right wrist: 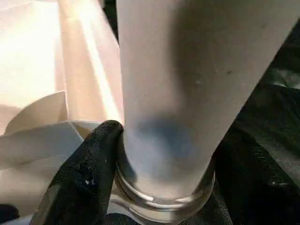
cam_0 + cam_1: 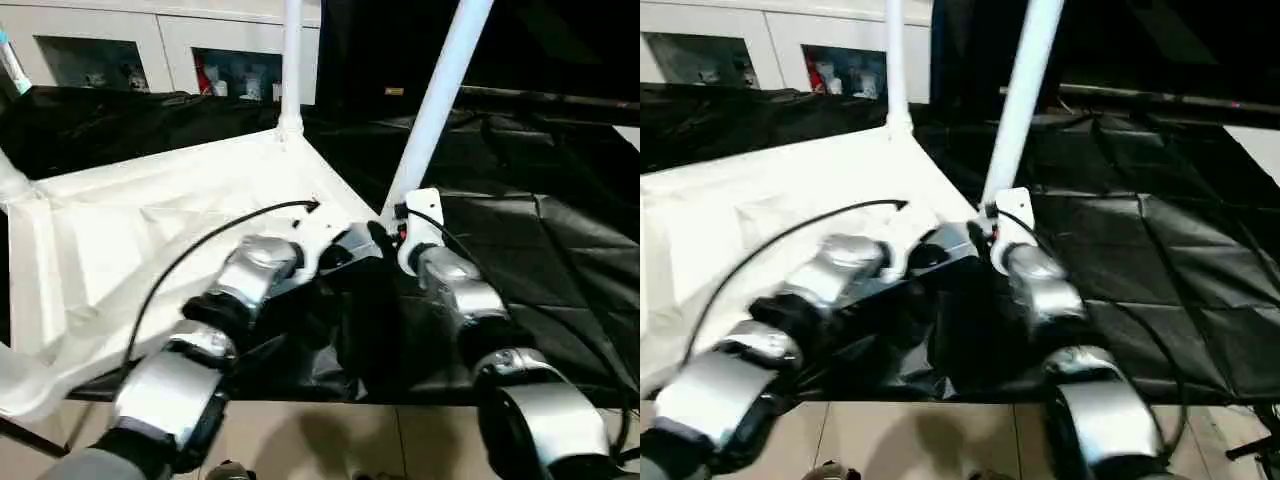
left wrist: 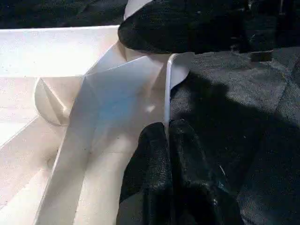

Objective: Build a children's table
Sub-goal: Rotate leg to tighten

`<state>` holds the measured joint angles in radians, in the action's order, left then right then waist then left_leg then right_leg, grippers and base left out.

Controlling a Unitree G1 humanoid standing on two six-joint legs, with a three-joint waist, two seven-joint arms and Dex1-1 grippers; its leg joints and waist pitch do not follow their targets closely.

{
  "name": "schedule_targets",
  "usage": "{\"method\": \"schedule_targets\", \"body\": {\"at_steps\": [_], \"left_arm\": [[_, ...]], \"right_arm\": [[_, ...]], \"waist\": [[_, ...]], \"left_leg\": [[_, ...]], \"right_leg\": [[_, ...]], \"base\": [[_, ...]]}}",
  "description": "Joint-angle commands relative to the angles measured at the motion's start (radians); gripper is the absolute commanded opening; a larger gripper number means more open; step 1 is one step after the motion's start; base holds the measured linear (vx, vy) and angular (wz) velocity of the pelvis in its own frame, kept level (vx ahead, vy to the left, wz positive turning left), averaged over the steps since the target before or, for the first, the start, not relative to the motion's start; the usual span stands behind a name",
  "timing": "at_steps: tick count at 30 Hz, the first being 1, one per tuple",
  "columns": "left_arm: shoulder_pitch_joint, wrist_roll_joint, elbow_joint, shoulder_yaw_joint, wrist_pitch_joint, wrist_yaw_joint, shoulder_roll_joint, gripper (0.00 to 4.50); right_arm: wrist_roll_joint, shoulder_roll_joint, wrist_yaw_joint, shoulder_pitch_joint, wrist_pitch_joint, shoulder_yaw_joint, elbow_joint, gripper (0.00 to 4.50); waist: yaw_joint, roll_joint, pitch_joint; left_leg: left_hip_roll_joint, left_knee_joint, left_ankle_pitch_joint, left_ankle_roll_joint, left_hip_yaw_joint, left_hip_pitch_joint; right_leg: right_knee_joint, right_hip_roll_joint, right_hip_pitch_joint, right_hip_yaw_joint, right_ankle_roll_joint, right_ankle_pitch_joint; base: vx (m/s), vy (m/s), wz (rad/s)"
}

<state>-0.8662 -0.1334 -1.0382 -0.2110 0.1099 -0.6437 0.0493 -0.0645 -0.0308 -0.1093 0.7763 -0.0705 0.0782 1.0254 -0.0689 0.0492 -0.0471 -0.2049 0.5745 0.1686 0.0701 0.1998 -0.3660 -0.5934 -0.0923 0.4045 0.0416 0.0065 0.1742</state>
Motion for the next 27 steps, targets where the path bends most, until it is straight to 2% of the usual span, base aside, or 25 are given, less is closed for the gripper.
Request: {"method": "schedule_targets", "body": {"at_steps": [1,3,7,8,10,12,13,14,15,16,18,19,20,21,22,23,25,26,27], "left_arm": [[-0.017,0.0,-0.018,0.006,-0.004,0.046,-0.037,0.0],[-0.016,-0.002,-0.02,0.005,-0.012,0.039,-0.035,0.0],[-0.002,-0.005,-0.018,-0.004,-0.046,-0.01,-0.002,0.0],[0.005,-0.003,-0.014,-0.007,-0.064,-0.048,0.018,0.0],[0.012,-0.001,-0.007,-0.01,-0.073,-0.082,0.037,0.0],[0.019,-0.004,0.003,-0.016,-0.085,-0.107,0.054,0.0],[0.03,-0.005,0.022,-0.023,-0.095,-0.14,0.076,0.0],[0.038,-0.003,0.037,-0.027,-0.099,-0.165,0.087,0.0],[0.05,0.004,0.06,-0.033,-0.102,-0.207,0.102,0.0],[0.063,0.011,0.083,-0.039,-0.109,-0.253,0.117,0.0],[0.084,0.027,0.118,-0.048,-0.123,-0.331,0.139,0.0],[0.104,0.044,0.15,-0.057,-0.133,-0.406,0.157,0.0],[0.122,0.058,0.181,-0.066,-0.128,-0.465,0.174,0.0],[0.133,0.065,0.198,-0.072,-0.124,-0.497,0.184,0.0],[0.146,0.074,0.221,-0.079,-0.118,-0.537,0.197,0.0],[0.154,0.079,0.235,-0.083,-0.113,-0.559,0.205,0.0],[0.171,0.088,0.263,-0.088,-0.108,-0.594,0.221,0.0],[0.174,0.088,0.267,-0.088,-0.106,-0.599,0.226,0.0],[0.177,0.086,0.271,-0.086,-0.104,-0.602,0.231,0.0]], "right_arm": [[0.007,0.062,-0.027,-0.017,-0.011,-0.022,0.065,3.0],[0.007,0.064,-0.033,-0.013,0.001,-0.023,0.067,3.34],[0.029,0.039,-0.108,-0.003,0.036,-0.051,0.064,3.56],[0.045,0.007,-0.171,-0.007,0.056,-0.074,0.05,3.56],[0.054,-0.025,-0.239,-0.013,0.069,-0.091,0.032,3.56],[0.06,-0.055,-0.295,-0.023,0.082,-0.104,0.01,3.56],[0.071,-0.096,-0.372,-0.039,0.095,-0.125,-0.024,3.56],[0.077,-0.119,-0.413,-0.048,0.101,-0.139,-0.044,3.56],[0.085,-0.152,-0.473,-0.063,0.108,-0.159,-0.076,3.56],[0.091,-0.183,-0.531,-0.079,0.116,-0.178,-0.107,3.56],[0.099,-0.23,-0.614,-0.103,0.132,-0.207,-0.149,3.56],[0.104,-0.265,-0.676,-0.122,0.146,-0.228,-0.179,3.56],[0.102,-0.287,-0.711,-0.135,0.15,-0.236,-0.2,3.56],[0.101,-0.297,-0.727,-0.141,0.152,-0.239,-0.211,3.56],[0.094,-0.31,-0.754,-0.151,0.149,-0.242,-0.23,3.56],[0.085,-0.318,-0.776,-0.158,0.142,-0.241,-0.245,3.56],[0.068,-0.333,-0.815,-0.171,0.128,-0.239,-0.282,3.56],[0.06,-0.339,-0.836,-0.176,0.123,-0.24,-0.296,3.56],[0.055,-0.348,-0.858,-0.183,0.118,-0.245,-0.311,3.56]], "waist": [[0.004,0.003,0.056],[0.003,0.0,0.056],[0.006,0.001,0.055],[0.006,-0.016,0.055],[0.01,-0.006,0.057],[0.011,-0.006,0.056],[0.01,-0.011,0.058],[0.009,-0.01,0.059],[0.008,-0.015,0.059],[0.007,-0.015,0.06],[0.008,-0.019,0.064],[0.007,-0.021,0.064],[0.003,-0.026,0.064],[0.001,-0.029,0.064],[0.001,-0.027,0.064],[0.001,-0.033,0.064],[0.004,-0.037,0.063],[0.004,-0.037,0.063],[0.004,-0.031,0.061]], "left_leg": [[-0.021,-0.078,0.377,0.019,-0.017,0.017],[-0.021,-0.078,0.37,0.014,-0.017,0.017],[-0.021,-0.079,0.368,0.005,-0.017,0.013],[-0.021,-0.079,0.371,0.009,-0.019,0.016],[-0.021,-0.077,0.366,0.003,-0.017,0.01],[-0.02,-0.076,0.357,-0.003,-0.016,0.009],[-0.02,-0.073,0.334,-0.01,-0.014,0.01],[-0.02,-0.072,0.318,-0.016,-0.013,0.006],[-0.021,-0.071,0.3,-0.027,-0.012,0.007],[-0.022,-0.068,0.273,-0.041,-0.012,0.004],[-0.022,-0.063,0.237,-0.052,-0.01,0.004],[-0.022,-0.06,0.196,-0.073,-0.008,0.003],[-0.024,-0.058,0.186,-0.083,-0.006,0.005],[-0.026,-0.058,0.187,-0.085,-0.005,0.006],[-0.028,-0.059,0.185,-0.087,-0.004,0.005],[-0.03,-0.06,0.2,-0.085,-0.004,0.008],[-0.031,-0.062,0.227,-0.074,-0.004,0.01],[-0.032,-0.062,0.237,-0.069,-0.004,0.012],[-0.031,-0.064,0.256,-0.063,-0.004,0.012]], "right_leg": [[0.086,-0.045,-0.022,-0.025,-0.15,0.368],[0.086,-0.047,-0.022,-0.026,-0.152,0.357],[0.086,-0.048,-0.025,-0.026,-0.155,0.36],[0.085,-0.048,-0.024,-0.026,-0.158,0.355],[0.084,-0.046,-0.03,-0.025,-0.166,0.331],[0.083,-0.047,-0.031,-0.026,-0.172,0.33],[0.082,-0.045,-0.036,-0.025,-0.185,0.289],[0.078,-0.045,-0.038,-0.026,-0.192,0.267],[0.077,-0.045,-0.04,-0.025,-0.203,0.24],[0.072,-0.046,-0.046,-0.025,-0.217,0.202],[0.062,-0.044,-0.047,-0.025,-0.24,0.139],[0.054,-0.04,-0.049,-0.024,-0.268,0.063],[0.051,-0.04,-0.049,-0.023,-0.283,0.04],[0.05,-0.039,-0.05,-0.023,-0.29,0.031],[0.046,-0.037,-0.05,-0.022,-0.301,0.02],[0.047,-0.036,-0.05,-0.022,-0.303,0.026],[0.048,-0.035,-0.047,-0.022,-0.307,0.041],[0.049,-0.035,-0.047,-0.022,-0.307,0.05],[0.051,-0.035,-0.046,-0.023,-0.303,0.078]], "base": [[0.0,0.0,0.0],[0.0,0.0,0.0],[0.0,0.0,0.0],[0.0,0.0,0.0],[0.0,0.0,0.0],[0.0,0.0,0.0],[0.0,0.0,0.0],[0.0,0.0,0.0],[0.0,0.0,0.0],[0.0,0.0,0.0],[0.0,0.0,0.0],[0.0,0.0,0.0],[0.0,0.0,0.0],[0.0,0.0,0.0],[0.0,0.0,0.0],[0.0,0.0,0.0],[0.0,0.0,0.0],[0.0,0.0,0.0],[0.0,0.0,0.0]]}}
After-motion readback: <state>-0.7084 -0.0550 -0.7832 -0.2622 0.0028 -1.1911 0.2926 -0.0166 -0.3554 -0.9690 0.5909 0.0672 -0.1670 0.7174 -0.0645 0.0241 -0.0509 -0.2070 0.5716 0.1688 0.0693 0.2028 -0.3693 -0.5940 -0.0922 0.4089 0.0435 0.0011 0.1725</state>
